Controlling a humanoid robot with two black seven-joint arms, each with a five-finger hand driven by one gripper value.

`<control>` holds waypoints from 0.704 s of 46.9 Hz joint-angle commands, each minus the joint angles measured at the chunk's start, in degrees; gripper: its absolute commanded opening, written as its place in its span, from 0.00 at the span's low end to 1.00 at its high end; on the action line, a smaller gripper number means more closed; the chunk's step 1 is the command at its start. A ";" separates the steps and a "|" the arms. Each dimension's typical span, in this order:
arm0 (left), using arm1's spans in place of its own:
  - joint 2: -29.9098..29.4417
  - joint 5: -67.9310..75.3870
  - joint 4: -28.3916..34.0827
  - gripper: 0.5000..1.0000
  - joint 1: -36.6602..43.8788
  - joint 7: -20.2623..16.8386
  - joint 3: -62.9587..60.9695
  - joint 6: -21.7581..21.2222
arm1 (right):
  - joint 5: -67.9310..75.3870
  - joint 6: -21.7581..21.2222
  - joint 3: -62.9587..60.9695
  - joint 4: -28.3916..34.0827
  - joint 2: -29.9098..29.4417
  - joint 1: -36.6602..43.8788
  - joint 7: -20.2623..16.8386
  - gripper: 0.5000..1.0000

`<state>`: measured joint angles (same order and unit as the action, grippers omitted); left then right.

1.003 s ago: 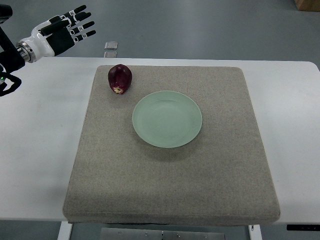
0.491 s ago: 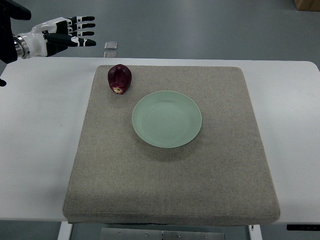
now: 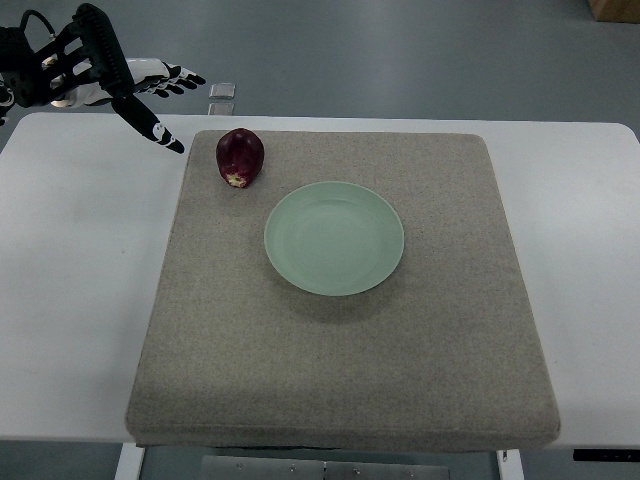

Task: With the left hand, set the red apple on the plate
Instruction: 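Rotate the left hand and lower it beside the apple, then close the left hand fingers around the red apple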

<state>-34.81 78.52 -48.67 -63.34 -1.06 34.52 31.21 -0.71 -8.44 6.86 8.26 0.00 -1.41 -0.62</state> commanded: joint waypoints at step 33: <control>10.81 3.74 5.08 1.00 -2.58 0.18 -12.46 -9.59 | 0.00 0.00 0.00 0.00 0.00 0.01 0.01 0.93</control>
<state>-24.74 82.37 -43.67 -66.02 -0.88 22.45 21.73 -0.70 -8.44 6.87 8.25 0.00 -1.40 -0.61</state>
